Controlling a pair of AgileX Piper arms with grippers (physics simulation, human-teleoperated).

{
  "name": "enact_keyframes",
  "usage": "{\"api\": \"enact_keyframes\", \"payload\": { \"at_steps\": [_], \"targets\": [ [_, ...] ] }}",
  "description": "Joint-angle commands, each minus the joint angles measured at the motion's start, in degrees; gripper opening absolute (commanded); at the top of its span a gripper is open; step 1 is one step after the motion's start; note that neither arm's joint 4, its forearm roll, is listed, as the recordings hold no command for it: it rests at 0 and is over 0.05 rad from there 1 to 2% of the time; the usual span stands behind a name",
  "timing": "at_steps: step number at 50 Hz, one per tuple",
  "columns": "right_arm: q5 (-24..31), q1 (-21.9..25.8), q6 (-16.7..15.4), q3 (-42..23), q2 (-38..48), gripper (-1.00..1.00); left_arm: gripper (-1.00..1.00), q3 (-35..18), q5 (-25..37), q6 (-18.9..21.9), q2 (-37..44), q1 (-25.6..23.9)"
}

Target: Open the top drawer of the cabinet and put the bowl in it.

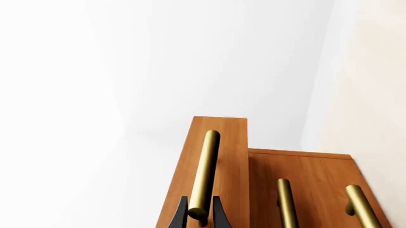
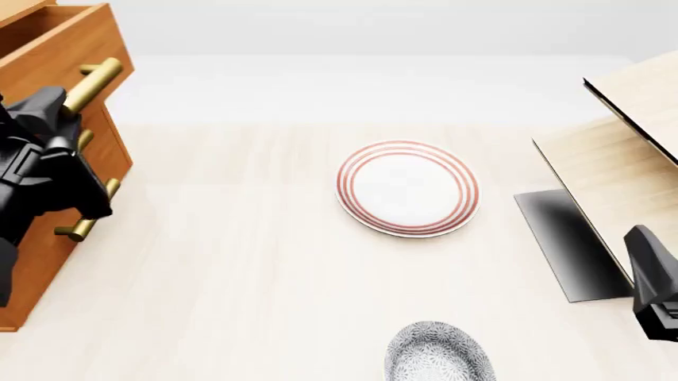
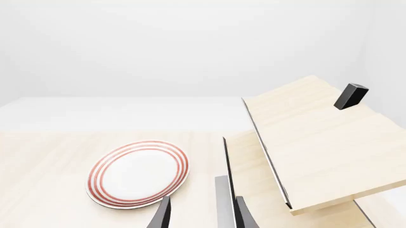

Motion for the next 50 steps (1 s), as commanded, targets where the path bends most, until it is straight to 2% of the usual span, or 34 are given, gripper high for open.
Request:
{"api": "enact_keyframes", "payload": {
  "at_steps": [1,9,10,14,17,20,21,30,32,33,35,39,41,42,44,45,46,48,50],
  "targets": [
    [-0.1,0.0,0.0,0.1,-0.1,1.0,-1.0,3.6,3.0,0.5,-1.7,-4.5],
    [-0.1,0.0,0.0,0.1,-0.1,1.0,-1.0,4.5,4.7,-0.2,-5.2,-6.3],
    [-0.1,0.0,0.0,0.1,-0.1,1.0,1.0,3.9,5.3,-0.9,-5.9,-6.9],
    [-0.1,0.0,0.0,0.1,-0.1,1.0,1.0,3.8,7.3,-1.0,-8.5,-8.1],
    [-0.1,0.0,0.0,0.1,-0.1,1.0,1.0,3.3,11.1,-2.0,-11.5,-8.7],
    [-0.1,0.0,0.0,0.1,-0.1,1.0,1.0,2.3,15.6,-3.3,-13.9,-9.4],
    [-0.1,0.0,0.0,0.1,-0.1,1.0,1.0,0.9,19.6,-4.9,-16.0,-9.4],
    [-0.1,0.0,0.0,0.1,-0.1,1.0,1.0,1.6,22.8,-6.3,-23.3,-8.8],
    [-0.1,0.0,0.0,0.1,-0.1,1.0,1.0,-0.7,28.0,-9.8,-26.6,-8.7],
    [-0.1,0.0,0.0,0.1,-0.1,1.0,1.0,-0.7,28.1,-9.9,-26.7,-8.7],
    [-0.1,0.0,0.0,0.1,-0.1,1.0,1.0,-4.9,35.8,-14.5,-28.5,-9.2],
    [-0.1,0.0,0.0,0.1,-0.1,1.0,1.0,-8.4,41.0,-19.1,-29.4,-9.3],
    [-0.1,0.0,0.0,0.1,-0.1,1.0,1.0,-10.4,44.4,-21.3,-30.2,-7.9],
    [-0.1,0.0,0.0,0.1,-0.1,1.0,1.0,-11.9,45.1,-22.6,-29.2,-9.5],
    [-0.1,0.0,0.0,0.1,-0.1,1.0,1.0,-17.6,52.4,-29.0,-28.8,-9.2],
    [-0.1,0.0,0.0,0.1,-0.1,1.0,1.0,-20.5,53.7,-32.1,-27.4,-11.1],
    [-0.1,0.0,0.0,0.1,-0.1,1.0,1.0,-21.5,55.7,-33.5,-27.0,-10.1],
    [-0.1,0.0,0.0,0.1,-0.1,1.0,1.0,-22.6,55.7,-34.0,-25.5,-11.3],
    [-0.1,0.0,0.0,0.1,-0.1,1.0,1.0,-27.3,59.7,-39.7,-23.1,-12.2]
  ]
}}
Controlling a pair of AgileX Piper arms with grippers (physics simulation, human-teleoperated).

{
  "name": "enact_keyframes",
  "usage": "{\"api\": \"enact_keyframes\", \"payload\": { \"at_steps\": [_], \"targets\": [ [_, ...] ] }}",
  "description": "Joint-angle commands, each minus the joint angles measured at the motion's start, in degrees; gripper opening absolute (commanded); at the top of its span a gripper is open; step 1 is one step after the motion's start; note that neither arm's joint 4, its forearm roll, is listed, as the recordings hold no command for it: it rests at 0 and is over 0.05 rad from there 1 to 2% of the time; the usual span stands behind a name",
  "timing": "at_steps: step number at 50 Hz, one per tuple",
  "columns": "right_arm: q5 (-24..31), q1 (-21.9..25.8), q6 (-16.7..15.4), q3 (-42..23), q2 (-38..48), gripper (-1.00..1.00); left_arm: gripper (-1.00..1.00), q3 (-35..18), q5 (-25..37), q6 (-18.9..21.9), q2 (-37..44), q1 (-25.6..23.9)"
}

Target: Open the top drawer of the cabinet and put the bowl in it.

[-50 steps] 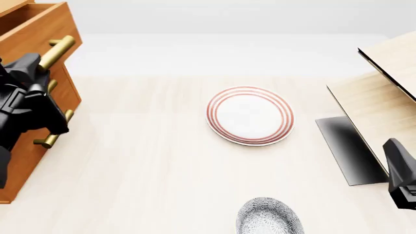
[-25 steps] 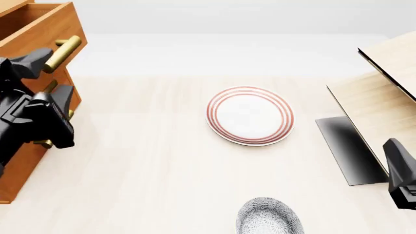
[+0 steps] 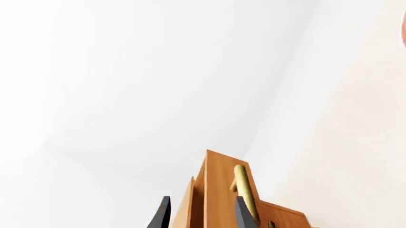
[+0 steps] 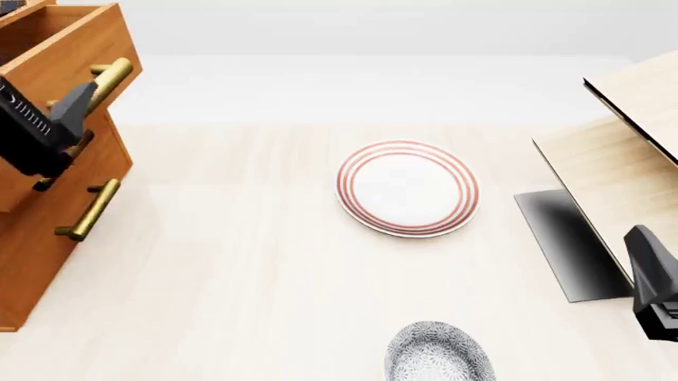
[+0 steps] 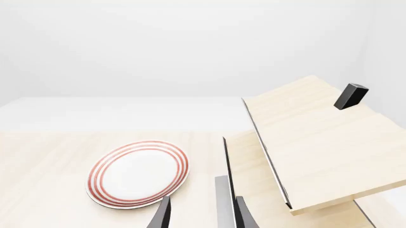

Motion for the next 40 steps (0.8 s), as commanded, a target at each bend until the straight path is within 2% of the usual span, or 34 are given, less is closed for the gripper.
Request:
{"api": "enact_keyframes", "payload": {
  "at_steps": [1,3,5,9,10,11,12,13,14,15,17,18,19,21,23,24,26,29,31,34,35,37,38,39,40],
  "targets": [
    [-0.1,0.0,0.0,0.1,0.0,1.0,1.0,-15.3,16.2,-17.5,2.7,-3.0],
    [-0.1,0.0,0.0,0.1,-0.1,1.0,1.0,-16.1,17.9,-18.2,3.9,-1.8],
    [-0.1,0.0,0.0,0.1,0.0,1.0,1.0,-18.5,19.0,-21.4,4.5,-3.0],
    [-0.1,0.0,0.0,0.1,-0.1,1.0,1.0,-19.6,20.8,-22.6,4.8,-1.5],
    [-0.1,0.0,0.0,0.1,-0.1,1.0,1.0,-22.7,23.3,-25.7,7.4,-3.1],
    [-0.1,0.0,0.0,0.1,-0.1,1.0,1.0,-24.4,25.2,-27.7,7.7,-2.7],
    [-0.1,0.0,0.0,0.1,0.0,1.0,1.0,-25.1,26.4,-28.1,8.6,-2.3],
    [-0.1,0.0,0.0,0.1,-0.1,1.0,1.0,-26.2,26.5,-28.9,9.5,-3.8],
    [-0.1,0.0,0.0,0.1,-0.1,1.0,1.0,-27.0,29.0,-30.7,8.6,-0.3],
    [-0.1,0.0,0.0,0.1,0.0,1.0,1.0,-28.3,30.3,-31.6,10.5,-1.0],
    [-0.1,0.0,0.0,0.1,-0.1,1.0,1.0,-32.0,33.7,-36.0,12.5,-1.1],
    [-0.1,0.0,0.0,0.1,-0.1,1.0,1.0,-32.3,34.5,-35.8,13.5,-0.8],
    [-0.1,0.0,0.0,0.1,-0.1,1.0,1.0,-33.9,35.6,-37.6,14.9,-1.6],
    [-0.1,0.0,0.0,0.1,-0.1,1.0,1.0,-35.0,37.8,-39.4,14.9,0.6],
    [-0.1,0.0,0.0,0.1,-0.1,1.0,1.0,-38.4,40.9,-43.5,17.0,0.1],
    [-0.1,0.0,0.0,0.1,-0.1,1.0,1.0,-41.6,43.7,-46.8,18.5,0.0],
    [-0.1,0.0,0.0,0.1,-0.1,1.0,1.0,-43.1,45.8,-48.4,18.3,1.9],
    [-0.1,0.0,0.0,0.1,-0.1,1.0,1.0,-46.1,48.7,-51.9,19.5,1.7],
    [-0.1,0.0,0.0,0.1,-0.1,1.0,1.0,-47.1,50.1,-51.8,20.1,1.6],
    [-0.1,0.0,0.0,0.1,-0.1,1.0,1.0,-49.4,52.8,-53.9,20.5,2.7],
    [-0.1,0.0,0.0,0.1,-0.1,1.0,1.0,-51.5,54.4,-56.3,21.6,2.1],
    [-0.1,0.0,0.0,0.1,-0.1,1.0,1.0,-53.7,56.0,-56.4,22.3,2.1],
    [-0.1,0.0,0.0,0.1,-0.1,1.0,1.0,-55.0,57.6,-58.6,23.9,1.4],
    [-0.1,0.0,0.0,0.1,-0.1,1.0,1.0,-57.7,58.5,-61.6,25.6,-1.5],
    [-0.1,0.0,0.0,0.1,-0.1,1.0,1.0,-58.7,59.5,-63.2,25.8,-0.9]
  ]
}}
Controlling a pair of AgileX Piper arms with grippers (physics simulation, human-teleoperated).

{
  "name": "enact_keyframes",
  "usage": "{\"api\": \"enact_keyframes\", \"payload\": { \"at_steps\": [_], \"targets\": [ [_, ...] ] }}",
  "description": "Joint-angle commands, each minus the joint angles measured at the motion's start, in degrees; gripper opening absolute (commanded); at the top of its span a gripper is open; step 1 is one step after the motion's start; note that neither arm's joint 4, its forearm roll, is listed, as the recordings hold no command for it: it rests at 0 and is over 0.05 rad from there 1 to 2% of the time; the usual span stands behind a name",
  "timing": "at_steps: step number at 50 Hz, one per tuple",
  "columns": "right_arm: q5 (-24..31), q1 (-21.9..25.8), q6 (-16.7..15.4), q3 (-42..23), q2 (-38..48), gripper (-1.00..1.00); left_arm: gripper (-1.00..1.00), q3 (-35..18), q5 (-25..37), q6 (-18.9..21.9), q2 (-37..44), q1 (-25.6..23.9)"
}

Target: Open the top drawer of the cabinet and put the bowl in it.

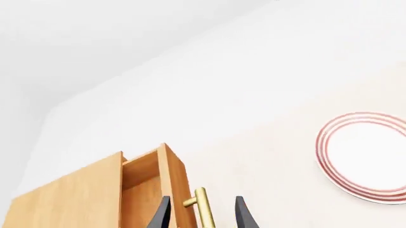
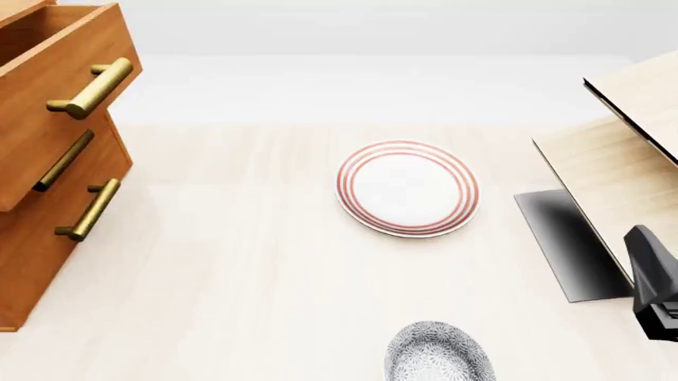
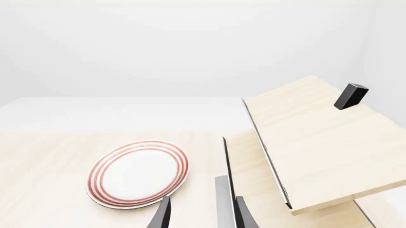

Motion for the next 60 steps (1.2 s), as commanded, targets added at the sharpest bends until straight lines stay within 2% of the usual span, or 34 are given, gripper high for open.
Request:
{"api": "enact_keyframes", "payload": {
  "at_steps": [1,2,3,6,9,11,14,17,21,23,25,26,27,34,60],
  "targets": [
    [-0.1,0.0,0.0,0.1,-0.1,1.0,1.0,-12.6,12.5,-11.4,6.0,1.1],
    [-0.1,0.0,0.0,0.1,-0.1,1.0,1.0,-12.9,12.8,-11.5,5.8,1.6],
    [-0.1,0.0,0.0,0.1,-0.1,1.0,1.0,-14.0,13.3,-14.5,6.3,0.5],
    [-0.1,0.0,0.0,0.1,-0.1,1.0,1.0,-14.3,15.3,-15.6,7.2,1.6],
    [-0.1,0.0,0.0,0.1,-0.1,1.0,1.0,-15.7,16.6,-18.6,8.1,0.8],
    [-0.1,0.0,0.0,0.1,-0.1,1.0,1.0,-16.4,17.2,-19.0,9.0,-0.2],
    [-0.1,0.0,0.0,0.1,0.0,1.0,1.0,-16.5,18.0,-21.7,9.1,0.3],
    [-0.1,0.0,0.0,0.1,-0.1,1.0,1.0,-15.7,19.3,-22.4,9.1,2.3],
    [-0.1,0.0,0.0,0.1,0.0,1.0,1.0,-14.7,19.3,-24.9,9.7,1.6],
    [-0.1,0.0,0.0,0.1,-0.1,1.0,1.0,-14.2,19.2,-24.1,9.3,2.3],
    [-0.1,0.0,0.0,0.1,-0.1,1.0,1.0,-14.0,19.5,-25.3,9.0,2.4],
    [-0.1,0.0,0.0,0.1,-0.1,1.0,1.0,-13.8,19.9,-24.0,8.7,3.5],
    [-0.1,0.0,0.0,0.1,0.0,1.0,1.0,-13.7,20.0,-24.7,8.2,4.5],
    [-0.1,0.0,0.0,0.1,-0.1,1.0,1.0,-13.2,20.1,-26.0,8.4,4.2],
    [-0.1,0.0,0.0,0.1,-0.1,1.0,1.0,-11.0,23.5,-25.5,5.5,7.0]
  ]
}}
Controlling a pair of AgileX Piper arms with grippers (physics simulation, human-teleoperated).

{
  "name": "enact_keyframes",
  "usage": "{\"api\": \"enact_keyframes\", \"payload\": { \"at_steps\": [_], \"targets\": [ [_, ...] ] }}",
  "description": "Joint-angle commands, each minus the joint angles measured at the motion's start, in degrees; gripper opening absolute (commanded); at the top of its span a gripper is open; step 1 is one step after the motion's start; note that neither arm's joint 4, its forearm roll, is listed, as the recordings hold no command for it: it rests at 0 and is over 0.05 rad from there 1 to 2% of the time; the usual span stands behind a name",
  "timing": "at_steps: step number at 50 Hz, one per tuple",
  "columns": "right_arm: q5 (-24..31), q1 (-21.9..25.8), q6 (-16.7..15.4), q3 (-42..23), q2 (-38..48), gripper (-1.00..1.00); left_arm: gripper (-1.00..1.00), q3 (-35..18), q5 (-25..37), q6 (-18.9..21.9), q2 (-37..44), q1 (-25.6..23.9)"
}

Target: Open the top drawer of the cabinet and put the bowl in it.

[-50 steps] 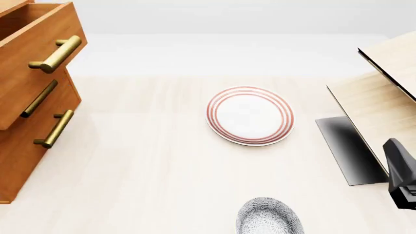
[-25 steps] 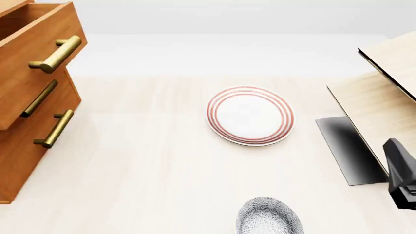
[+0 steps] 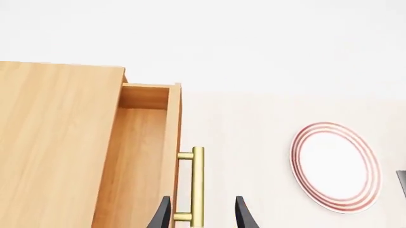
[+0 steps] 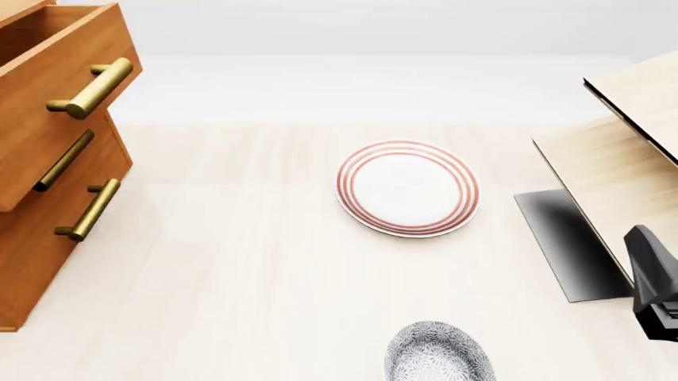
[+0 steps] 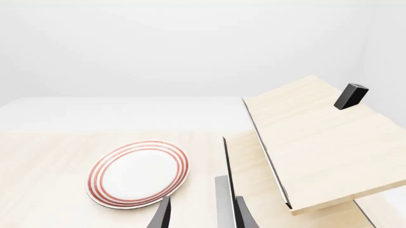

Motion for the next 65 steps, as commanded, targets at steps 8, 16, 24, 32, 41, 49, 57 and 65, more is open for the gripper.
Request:
{"api": "enact_keyframes", "payload": {
  "at_steps": [8,16,24,32,41,49,57,65],
  "targets": [
    [-0.1,0.0,0.0,0.1,0.0,1.0,1.0,2.3,1.9,0.7,-1.9,2.1],
    [-0.1,0.0,0.0,0.1,-0.1,1.0,1.0,5.4,0.5,0.5,-2.9,2.8],
    [-0.1,0.0,0.0,0.1,-0.1,1.0,1.0,7.6,-1.5,-0.7,-2.6,1.6],
    [-0.1,0.0,0.0,0.1,-0.1,1.0,1.0,9.7,-3.0,-1.1,-2.5,1.2],
    [-0.1,0.0,0.0,0.1,-0.1,1.0,1.0,10.4,-3.2,0.0,-3.2,3.1],
    [-0.1,0.0,0.0,0.1,-0.1,1.0,1.0,11.0,-3.7,0.8,-3.1,3.5],
    [-0.1,0.0,0.0,0.1,-0.1,1.0,1.0,14.5,-5.3,0.8,-3.9,4.7],
    [-0.1,0.0,0.0,0.1,-0.1,1.0,1.0,15.6,-6.6,0.8,-2.9,4.1]
  ]
}}
